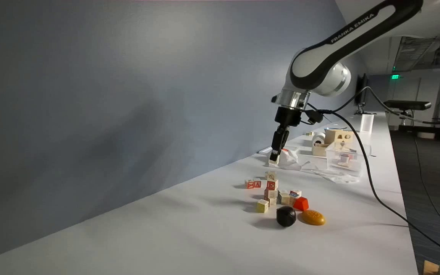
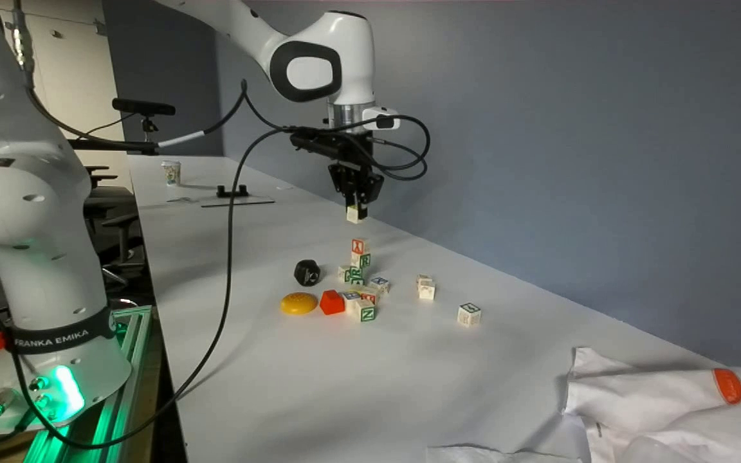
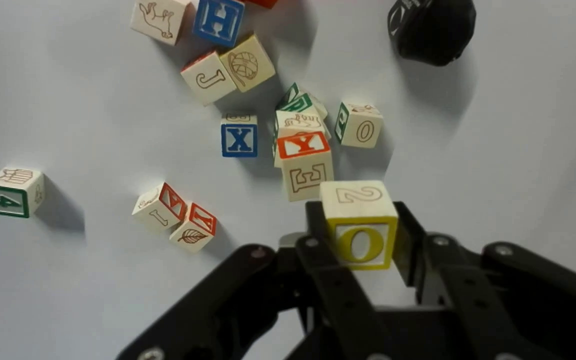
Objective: Pick up the square objects from the counter and place them on top of the other objects
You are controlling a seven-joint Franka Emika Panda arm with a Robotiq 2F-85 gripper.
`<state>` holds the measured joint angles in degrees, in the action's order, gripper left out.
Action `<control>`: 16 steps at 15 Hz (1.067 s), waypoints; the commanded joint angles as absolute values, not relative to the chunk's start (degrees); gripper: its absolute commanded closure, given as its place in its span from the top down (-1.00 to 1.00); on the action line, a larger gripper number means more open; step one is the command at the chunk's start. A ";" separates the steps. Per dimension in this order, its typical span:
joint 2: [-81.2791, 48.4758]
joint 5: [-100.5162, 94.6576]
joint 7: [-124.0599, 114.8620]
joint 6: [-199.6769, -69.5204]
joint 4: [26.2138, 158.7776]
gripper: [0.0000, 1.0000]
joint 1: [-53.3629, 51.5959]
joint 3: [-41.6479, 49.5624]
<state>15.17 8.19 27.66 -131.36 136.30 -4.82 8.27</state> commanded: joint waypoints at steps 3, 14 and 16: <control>14.90 4.55 27.65 -131.25 136.39 -0.81 -3.29 6.76; 14.05 3.81 27.28 -137.68 139.18 -0.81 -2.81 6.36; 13.72 3.82 27.20 -138.17 139.33 -0.81 -2.82 6.32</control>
<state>13.88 4.85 27.65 -136.22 138.27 -3.65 7.18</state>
